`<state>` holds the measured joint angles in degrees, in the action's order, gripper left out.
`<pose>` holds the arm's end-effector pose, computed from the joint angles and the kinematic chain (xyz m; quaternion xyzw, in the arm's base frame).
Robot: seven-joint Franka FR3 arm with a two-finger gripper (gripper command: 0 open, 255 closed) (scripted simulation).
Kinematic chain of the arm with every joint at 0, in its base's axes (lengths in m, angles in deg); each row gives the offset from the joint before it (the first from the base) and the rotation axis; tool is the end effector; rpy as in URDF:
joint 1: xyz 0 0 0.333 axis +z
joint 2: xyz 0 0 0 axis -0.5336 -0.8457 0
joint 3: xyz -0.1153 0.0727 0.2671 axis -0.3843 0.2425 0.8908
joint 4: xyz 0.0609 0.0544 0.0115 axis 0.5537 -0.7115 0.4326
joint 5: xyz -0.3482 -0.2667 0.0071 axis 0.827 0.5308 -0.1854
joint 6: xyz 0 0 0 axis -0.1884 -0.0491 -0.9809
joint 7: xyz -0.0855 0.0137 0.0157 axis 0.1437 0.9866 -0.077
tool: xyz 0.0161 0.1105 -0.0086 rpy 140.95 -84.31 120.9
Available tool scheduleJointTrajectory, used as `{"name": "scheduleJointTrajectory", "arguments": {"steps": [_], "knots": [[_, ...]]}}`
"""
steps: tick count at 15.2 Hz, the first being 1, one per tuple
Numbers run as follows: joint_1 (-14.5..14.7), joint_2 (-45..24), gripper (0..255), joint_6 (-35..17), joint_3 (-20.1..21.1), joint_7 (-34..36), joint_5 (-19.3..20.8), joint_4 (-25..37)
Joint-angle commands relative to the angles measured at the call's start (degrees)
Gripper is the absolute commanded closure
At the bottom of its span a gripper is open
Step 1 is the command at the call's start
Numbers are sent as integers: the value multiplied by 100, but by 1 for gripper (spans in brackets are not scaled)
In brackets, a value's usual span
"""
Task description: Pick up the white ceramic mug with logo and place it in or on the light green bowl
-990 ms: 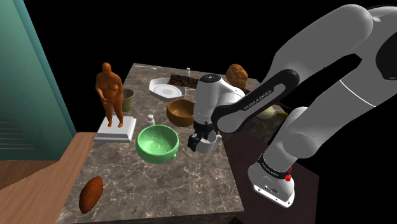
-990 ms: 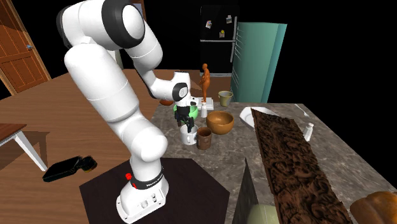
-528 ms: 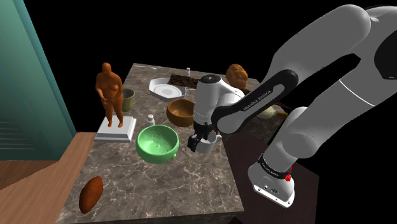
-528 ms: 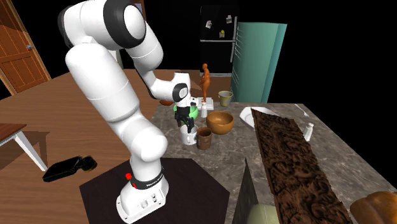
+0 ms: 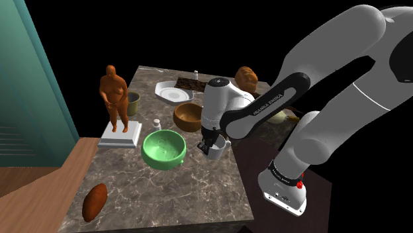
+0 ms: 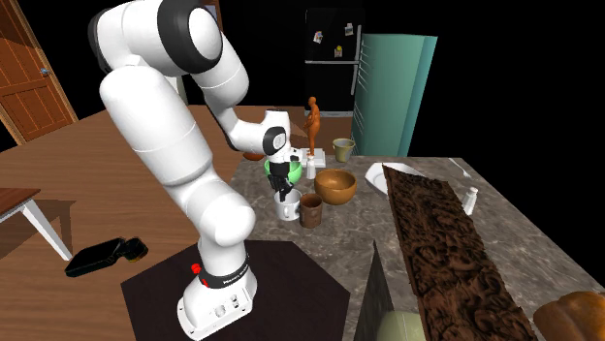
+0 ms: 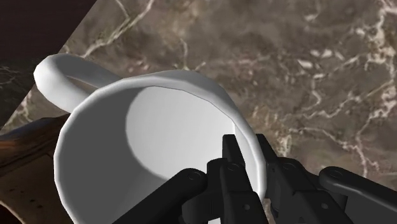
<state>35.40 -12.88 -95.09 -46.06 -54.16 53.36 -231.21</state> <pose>0.3439 0.1697 0.1972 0.9989 0.0042 -0.0297 0.0360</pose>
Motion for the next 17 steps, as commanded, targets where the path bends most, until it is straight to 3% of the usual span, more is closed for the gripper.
{"name": "scheduleJointTrajectory", "arguments": {"steps": [1,17], "knots": [[-1,0,255,0,-1,0,0,0],[234,1268,255,1629,-325,-317,-287,390]]}}
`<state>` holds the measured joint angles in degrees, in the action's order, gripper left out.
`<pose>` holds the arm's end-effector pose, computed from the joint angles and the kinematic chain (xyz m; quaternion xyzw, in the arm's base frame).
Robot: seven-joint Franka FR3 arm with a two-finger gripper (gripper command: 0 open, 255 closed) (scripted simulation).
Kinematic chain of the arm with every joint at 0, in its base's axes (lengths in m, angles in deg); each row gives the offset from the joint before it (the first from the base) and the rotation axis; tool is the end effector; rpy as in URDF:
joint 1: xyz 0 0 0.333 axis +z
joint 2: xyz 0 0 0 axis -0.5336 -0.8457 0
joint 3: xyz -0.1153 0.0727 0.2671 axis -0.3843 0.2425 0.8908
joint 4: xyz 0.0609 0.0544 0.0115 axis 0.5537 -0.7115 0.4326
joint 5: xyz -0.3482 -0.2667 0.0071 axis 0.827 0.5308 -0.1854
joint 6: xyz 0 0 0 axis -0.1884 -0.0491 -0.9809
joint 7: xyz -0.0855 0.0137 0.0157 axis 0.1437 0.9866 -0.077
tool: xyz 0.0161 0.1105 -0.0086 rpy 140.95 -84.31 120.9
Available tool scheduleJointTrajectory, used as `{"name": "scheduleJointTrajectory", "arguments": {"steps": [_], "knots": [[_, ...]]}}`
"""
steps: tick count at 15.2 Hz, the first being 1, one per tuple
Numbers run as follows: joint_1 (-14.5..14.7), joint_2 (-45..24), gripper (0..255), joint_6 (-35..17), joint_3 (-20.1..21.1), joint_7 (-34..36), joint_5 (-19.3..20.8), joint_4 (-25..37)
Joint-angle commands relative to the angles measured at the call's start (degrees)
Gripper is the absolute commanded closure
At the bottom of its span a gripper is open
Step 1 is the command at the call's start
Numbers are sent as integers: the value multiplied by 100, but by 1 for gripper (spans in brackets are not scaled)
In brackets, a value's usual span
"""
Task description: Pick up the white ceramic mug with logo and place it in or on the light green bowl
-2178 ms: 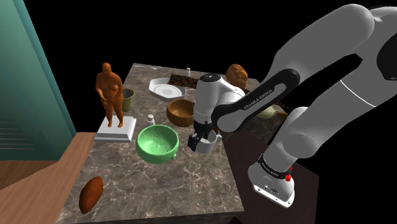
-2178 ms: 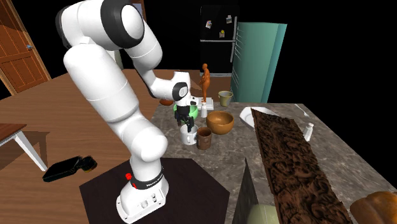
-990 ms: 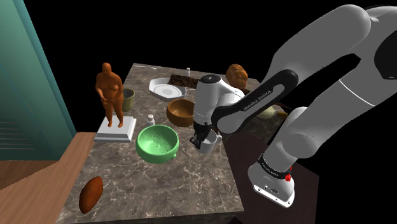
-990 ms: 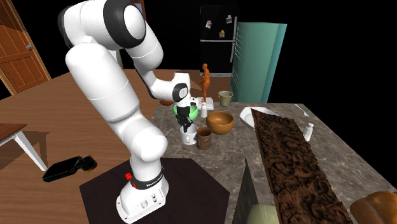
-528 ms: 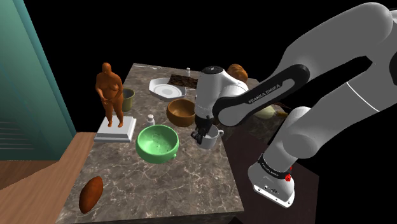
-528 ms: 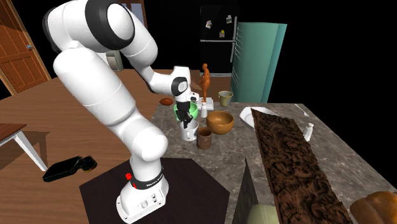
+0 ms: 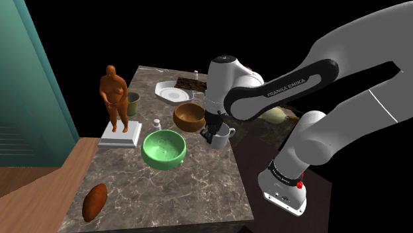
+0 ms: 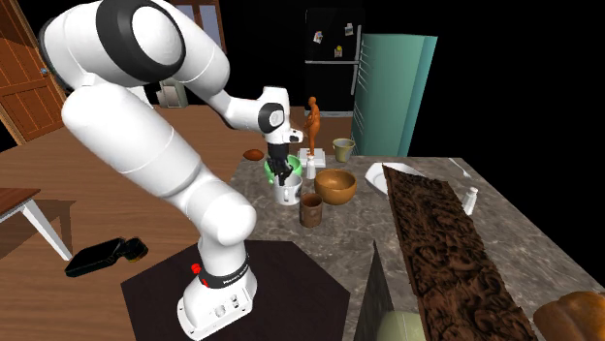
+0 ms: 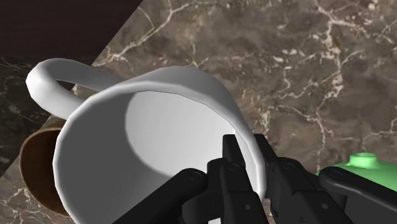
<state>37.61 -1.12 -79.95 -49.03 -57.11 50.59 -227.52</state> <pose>0.3573 0.1730 0.2798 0.9989 0.0041 -0.0294 0.0360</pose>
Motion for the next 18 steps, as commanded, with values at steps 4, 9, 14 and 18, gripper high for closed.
{"name": "scheduleJointTrajectory", "arguments": {"steps": [4,9,14,18], "knots": [[35,339,255,519,-106,-60,-11,181],[49,594,255,1002,-198,-95,6,411],[51,795,255,1462,-283,-122,36,672],[48,904,255,1768,-338,-137,62,870]]}}
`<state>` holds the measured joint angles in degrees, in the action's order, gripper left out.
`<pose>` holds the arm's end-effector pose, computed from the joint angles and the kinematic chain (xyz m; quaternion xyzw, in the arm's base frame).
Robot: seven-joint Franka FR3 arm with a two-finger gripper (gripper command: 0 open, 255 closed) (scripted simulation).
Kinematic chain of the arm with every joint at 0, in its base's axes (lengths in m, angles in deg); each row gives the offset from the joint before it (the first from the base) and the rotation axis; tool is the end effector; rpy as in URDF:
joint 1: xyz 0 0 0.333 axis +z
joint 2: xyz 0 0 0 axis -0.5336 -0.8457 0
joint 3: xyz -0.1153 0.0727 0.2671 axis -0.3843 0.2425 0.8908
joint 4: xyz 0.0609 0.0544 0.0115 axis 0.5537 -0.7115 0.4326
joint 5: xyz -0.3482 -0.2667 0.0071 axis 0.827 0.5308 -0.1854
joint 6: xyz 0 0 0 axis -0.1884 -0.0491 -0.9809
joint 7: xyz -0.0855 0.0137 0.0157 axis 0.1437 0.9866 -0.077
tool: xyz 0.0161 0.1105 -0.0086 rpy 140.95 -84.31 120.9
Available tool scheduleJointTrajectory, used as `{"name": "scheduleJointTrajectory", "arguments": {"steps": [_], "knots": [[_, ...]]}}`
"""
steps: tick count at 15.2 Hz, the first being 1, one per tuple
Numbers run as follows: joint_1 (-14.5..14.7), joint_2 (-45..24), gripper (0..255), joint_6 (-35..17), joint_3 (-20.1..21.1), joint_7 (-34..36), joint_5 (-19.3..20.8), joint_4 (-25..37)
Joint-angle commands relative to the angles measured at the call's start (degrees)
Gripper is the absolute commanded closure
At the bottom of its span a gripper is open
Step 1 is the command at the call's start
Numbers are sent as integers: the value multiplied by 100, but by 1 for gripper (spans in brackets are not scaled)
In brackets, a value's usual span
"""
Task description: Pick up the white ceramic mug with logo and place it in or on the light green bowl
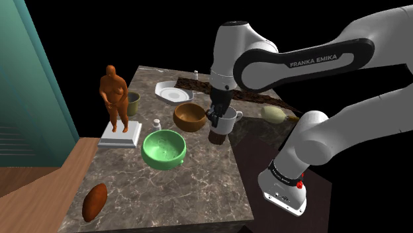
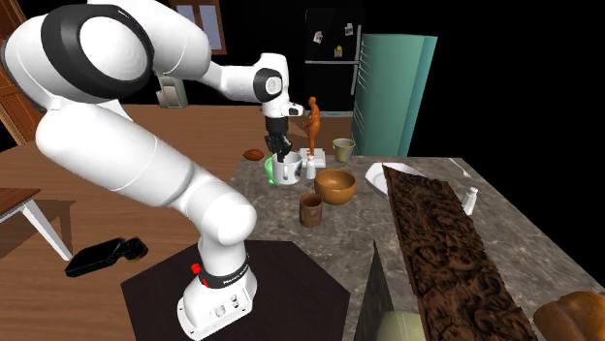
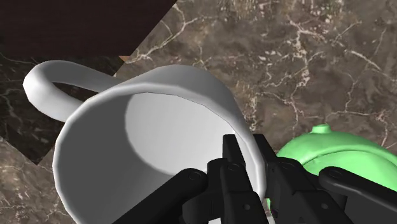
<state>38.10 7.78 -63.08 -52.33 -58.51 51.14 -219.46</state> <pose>0.3658 0.1740 0.3851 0.9989 0.0040 -0.0295 0.0359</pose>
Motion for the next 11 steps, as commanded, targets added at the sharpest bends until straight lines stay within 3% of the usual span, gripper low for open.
{"name": "scheduleJointTrajectory", "arguments": {"steps": [1,6,11], "knots": [[-9,-203,255,38,93,116,4,245],[-89,-1286,255,-85,587,716,132,1217],[-159,-2408,255,-56,1037,1399,513,2313]]}}
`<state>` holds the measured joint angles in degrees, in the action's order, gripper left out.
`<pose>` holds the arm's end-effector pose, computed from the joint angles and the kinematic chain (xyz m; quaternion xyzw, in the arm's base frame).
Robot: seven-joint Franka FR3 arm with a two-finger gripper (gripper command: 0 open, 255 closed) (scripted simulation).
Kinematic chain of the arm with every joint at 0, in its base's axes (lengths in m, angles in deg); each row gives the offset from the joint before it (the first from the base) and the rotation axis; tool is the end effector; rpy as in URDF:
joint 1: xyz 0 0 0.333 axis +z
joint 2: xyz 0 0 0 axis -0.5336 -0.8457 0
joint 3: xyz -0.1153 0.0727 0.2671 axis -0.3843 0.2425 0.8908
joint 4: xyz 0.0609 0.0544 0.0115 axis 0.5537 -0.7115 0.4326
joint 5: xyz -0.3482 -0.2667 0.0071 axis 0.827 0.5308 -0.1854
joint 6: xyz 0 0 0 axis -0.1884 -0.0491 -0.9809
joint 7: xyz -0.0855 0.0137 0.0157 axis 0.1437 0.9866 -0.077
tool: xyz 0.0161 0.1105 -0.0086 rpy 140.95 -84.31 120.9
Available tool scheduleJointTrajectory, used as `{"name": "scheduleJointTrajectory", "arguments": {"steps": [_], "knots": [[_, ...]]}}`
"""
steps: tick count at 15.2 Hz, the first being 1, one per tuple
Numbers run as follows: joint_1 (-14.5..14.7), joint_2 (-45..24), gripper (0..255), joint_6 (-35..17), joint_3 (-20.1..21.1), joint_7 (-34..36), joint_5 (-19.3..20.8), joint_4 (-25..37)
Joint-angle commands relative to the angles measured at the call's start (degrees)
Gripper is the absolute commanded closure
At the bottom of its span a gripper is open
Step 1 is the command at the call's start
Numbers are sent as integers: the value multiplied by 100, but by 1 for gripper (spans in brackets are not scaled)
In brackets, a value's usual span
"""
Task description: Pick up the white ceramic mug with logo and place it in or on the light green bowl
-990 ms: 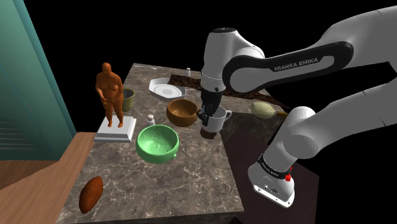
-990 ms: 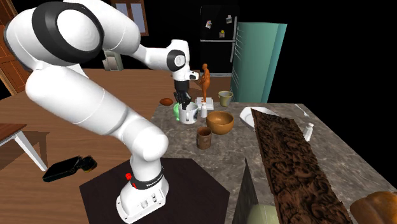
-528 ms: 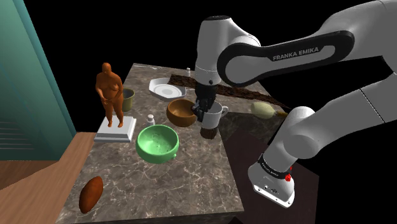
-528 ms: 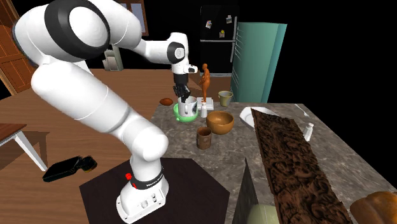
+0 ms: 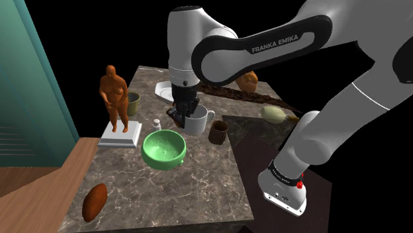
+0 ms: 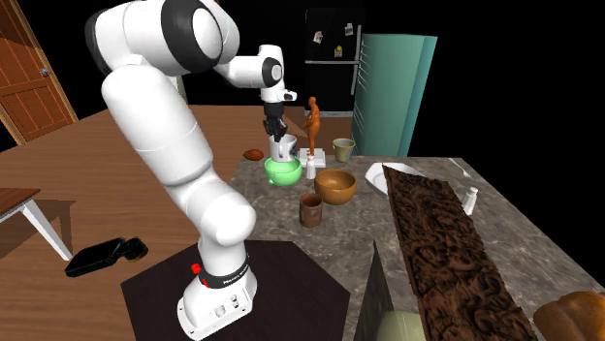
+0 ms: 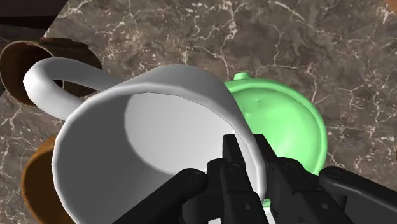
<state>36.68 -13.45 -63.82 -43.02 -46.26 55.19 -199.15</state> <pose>0.4256 0.2911 0.3937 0.9989 0.0047 -0.0295 0.0368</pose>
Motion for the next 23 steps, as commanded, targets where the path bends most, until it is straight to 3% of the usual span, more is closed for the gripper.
{"name": "scheduleJointTrajectory", "arguments": {"steps": [1,5,20,23], "knots": [[-16,-519,255,44,184,321,215,518],[75,-1467,255,223,426,905,706,1504],[146,-2028,255,-888,401,1189,1079,849],[146,-2028,255,-888,401,1189,1079,849]]}}
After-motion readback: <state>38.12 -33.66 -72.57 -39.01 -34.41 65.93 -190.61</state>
